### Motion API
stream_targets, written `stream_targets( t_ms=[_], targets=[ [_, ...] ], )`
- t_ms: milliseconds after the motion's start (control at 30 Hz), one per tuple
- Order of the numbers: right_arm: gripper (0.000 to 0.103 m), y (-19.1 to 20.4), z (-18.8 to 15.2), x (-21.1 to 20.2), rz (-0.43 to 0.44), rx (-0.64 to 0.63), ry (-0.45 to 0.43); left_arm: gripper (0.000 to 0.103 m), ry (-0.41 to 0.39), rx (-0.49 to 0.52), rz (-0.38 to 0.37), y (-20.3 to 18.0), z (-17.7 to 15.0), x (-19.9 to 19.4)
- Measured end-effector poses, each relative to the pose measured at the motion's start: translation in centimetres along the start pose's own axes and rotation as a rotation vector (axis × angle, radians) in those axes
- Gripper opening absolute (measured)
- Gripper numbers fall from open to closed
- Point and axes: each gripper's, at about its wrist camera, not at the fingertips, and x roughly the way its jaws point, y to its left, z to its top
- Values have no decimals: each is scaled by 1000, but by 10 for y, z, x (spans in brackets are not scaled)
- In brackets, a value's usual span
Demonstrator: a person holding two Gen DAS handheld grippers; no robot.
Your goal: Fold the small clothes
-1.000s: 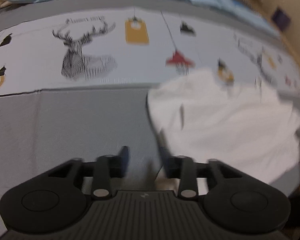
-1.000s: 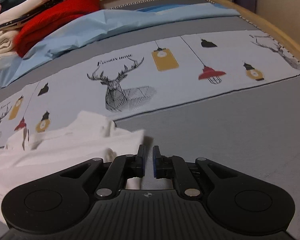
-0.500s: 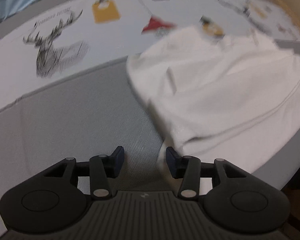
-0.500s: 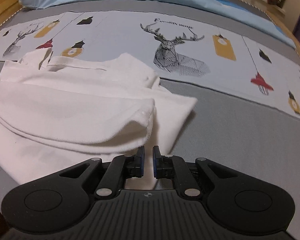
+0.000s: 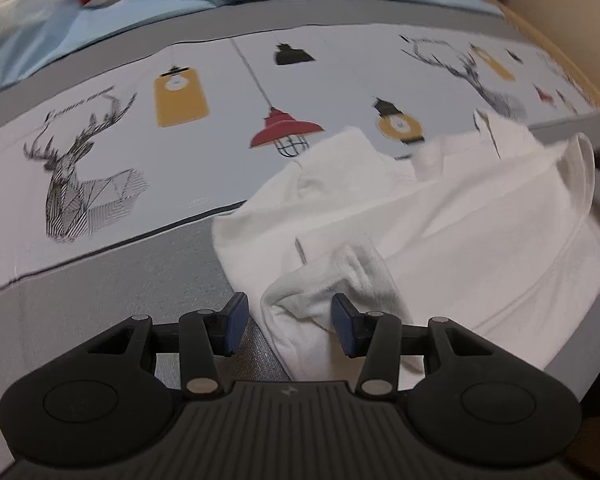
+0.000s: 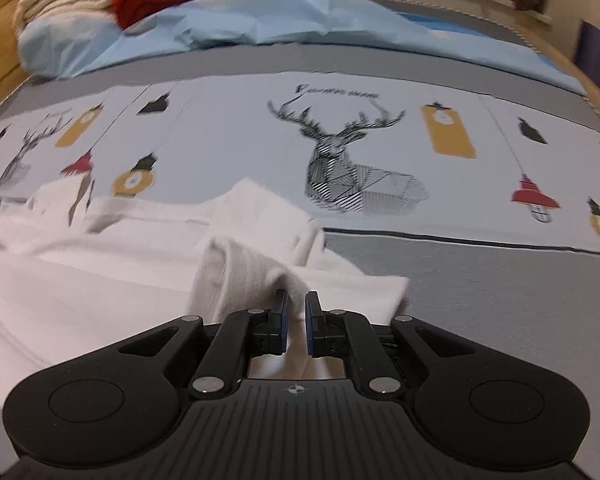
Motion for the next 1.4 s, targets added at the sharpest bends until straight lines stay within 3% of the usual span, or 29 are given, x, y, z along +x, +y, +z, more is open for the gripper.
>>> stream_targets(
  t_ms=[100,200,433,567,667,733,967,1067,1133,1200,1400],
  targets=[
    [9,3,-5,2,22,-62,13,66,9,54,-9,-4,-4,5],
    [18,8,-10,4,8,-145,4,73,-6,134,25,-13,-6,9],
    [39,28,-15,15,-38,-329,-11,74,-64,251,37,-30,-1,13],
    [45,36,-9,17,-4,-335,-30,73,-80,278,25,-34,2,17],
    [46,42,-7,22,6,-353,-21,50,-81,289,-2,-34,4,19],
    [47,44,-6,25,6,-365,-13,30,-82,295,8,-31,5,20],
    [47,39,-1,30,30,-334,-3,14,-92,241,-19,-17,11,14],
    [43,37,0,31,38,-333,-1,11,-97,230,-19,-13,14,10],
    [23,36,1,31,31,-325,0,10,-110,200,-22,-8,16,7],
    [10,31,5,31,20,-295,-6,9,-121,169,-25,-3,20,4],
    [6,9,19,18,46,-136,-94,8,-165,84,-12,9,29,-3]
  ],
)
